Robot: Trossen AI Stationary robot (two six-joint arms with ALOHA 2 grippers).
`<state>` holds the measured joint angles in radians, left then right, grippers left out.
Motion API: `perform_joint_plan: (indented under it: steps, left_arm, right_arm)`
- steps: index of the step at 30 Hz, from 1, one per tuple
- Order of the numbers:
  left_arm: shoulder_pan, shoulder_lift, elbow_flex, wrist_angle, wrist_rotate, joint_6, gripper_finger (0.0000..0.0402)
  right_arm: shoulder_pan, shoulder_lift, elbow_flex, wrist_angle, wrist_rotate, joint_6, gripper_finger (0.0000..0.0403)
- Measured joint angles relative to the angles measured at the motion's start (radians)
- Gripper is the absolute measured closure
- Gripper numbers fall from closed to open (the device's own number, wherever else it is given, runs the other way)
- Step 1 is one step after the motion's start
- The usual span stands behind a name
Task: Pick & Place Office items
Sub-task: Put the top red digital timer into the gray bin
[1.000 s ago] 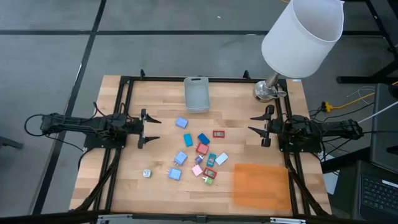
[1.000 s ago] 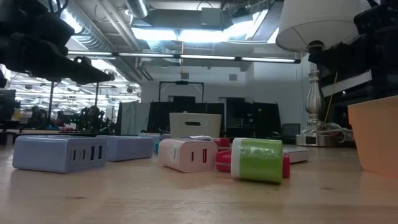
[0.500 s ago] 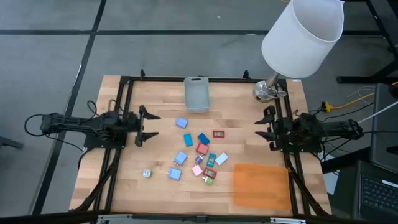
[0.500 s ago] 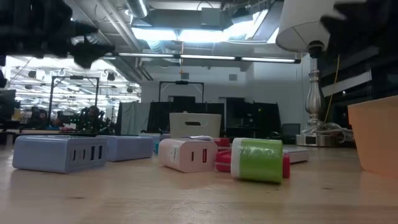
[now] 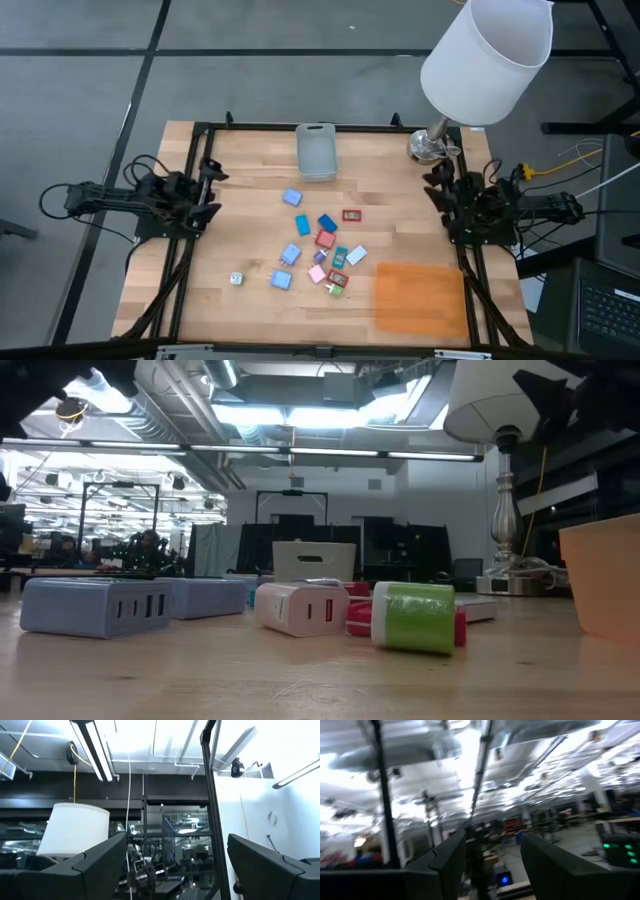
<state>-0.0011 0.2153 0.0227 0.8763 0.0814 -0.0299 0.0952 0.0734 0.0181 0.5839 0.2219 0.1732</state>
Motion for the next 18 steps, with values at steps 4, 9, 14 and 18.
perform_joint_plan:
  steps: [4, 9, 14, 18]
  left_arm:
    - [0.000, 0.000, 0.000, 0.026, 0.000, -0.022, 0.0066]
    - [0.000, 0.001, 0.000, 0.036, 0.000, -0.112, 0.0066]
    - [0.000, 0.001, 0.000, 0.073, 0.000, -0.130, 0.0066]
    - [0.000, 0.001, 0.000, 0.071, -0.023, -0.140, 0.0066]
  right_arm:
    - [0.000, 0.000, 0.000, 0.041, 0.066, 0.100, 0.0213]
    - [0.000, 0.000, 0.000, 0.044, 0.230, 0.246, 0.0213]
    - [0.000, 0.000, 0.000, 0.045, 0.314, 0.395, 0.0213]
    - [0.000, 0.000, 0.000, 0.045, 0.320, 0.441, 0.0213]
